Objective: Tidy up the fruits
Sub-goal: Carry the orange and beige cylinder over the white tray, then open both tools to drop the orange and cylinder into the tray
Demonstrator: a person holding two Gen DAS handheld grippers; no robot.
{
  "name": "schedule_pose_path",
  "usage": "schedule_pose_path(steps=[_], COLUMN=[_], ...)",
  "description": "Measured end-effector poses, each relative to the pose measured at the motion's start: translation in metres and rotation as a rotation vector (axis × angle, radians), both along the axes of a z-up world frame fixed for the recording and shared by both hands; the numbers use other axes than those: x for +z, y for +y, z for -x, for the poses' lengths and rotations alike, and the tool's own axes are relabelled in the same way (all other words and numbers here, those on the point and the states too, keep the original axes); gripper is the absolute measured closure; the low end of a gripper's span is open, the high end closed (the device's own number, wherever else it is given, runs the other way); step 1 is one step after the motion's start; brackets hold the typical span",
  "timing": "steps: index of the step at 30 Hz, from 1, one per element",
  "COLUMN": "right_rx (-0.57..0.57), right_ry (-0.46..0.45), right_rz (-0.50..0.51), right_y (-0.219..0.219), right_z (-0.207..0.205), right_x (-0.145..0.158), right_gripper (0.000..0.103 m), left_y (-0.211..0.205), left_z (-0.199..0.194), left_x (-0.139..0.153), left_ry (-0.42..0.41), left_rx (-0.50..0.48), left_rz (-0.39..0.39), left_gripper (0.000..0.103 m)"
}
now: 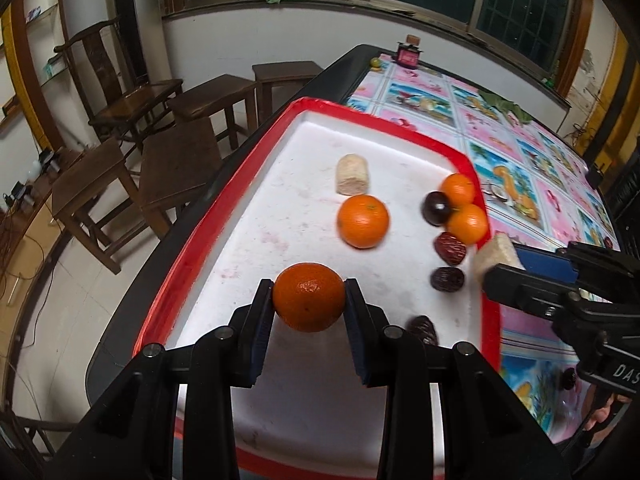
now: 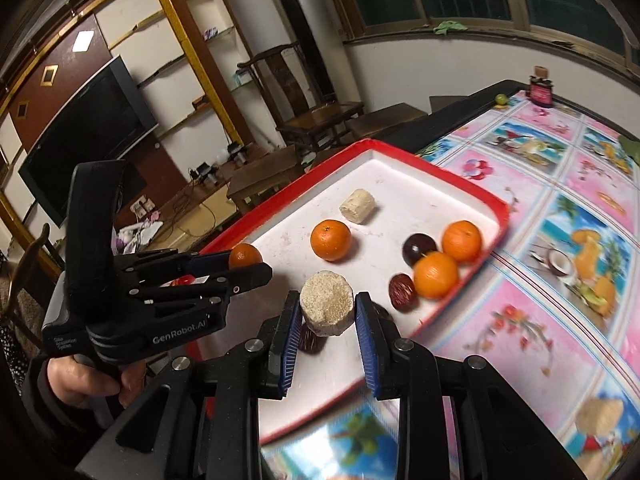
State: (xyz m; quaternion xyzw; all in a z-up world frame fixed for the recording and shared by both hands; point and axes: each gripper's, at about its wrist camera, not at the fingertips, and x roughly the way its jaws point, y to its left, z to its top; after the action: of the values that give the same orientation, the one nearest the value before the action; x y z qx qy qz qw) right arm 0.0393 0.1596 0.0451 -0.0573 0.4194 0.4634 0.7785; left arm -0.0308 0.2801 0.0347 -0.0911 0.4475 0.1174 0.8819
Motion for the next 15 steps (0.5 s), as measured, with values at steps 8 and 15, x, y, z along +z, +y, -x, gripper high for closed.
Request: schedule_pose_path(steps=[8, 15], right_rx=[0.033, 0.048], right_ry=[-0.008, -0.024], right_rz=[0.072, 0.109], right_y=[0.037, 0.048], right_z=[-0.015, -0.021], right_x=[-0.024, -0.038], right_gripper=[0.076, 0.076], left_y=[0.010, 0.014], left_z=[-0.011, -0.014], left_x=[-0.014, -0.014], left_ry=[0.018, 0.010], left_rx=[0.032, 0.039], left_rz=[-0.007, -0.024], left_gripper=[0.071, 0.071])
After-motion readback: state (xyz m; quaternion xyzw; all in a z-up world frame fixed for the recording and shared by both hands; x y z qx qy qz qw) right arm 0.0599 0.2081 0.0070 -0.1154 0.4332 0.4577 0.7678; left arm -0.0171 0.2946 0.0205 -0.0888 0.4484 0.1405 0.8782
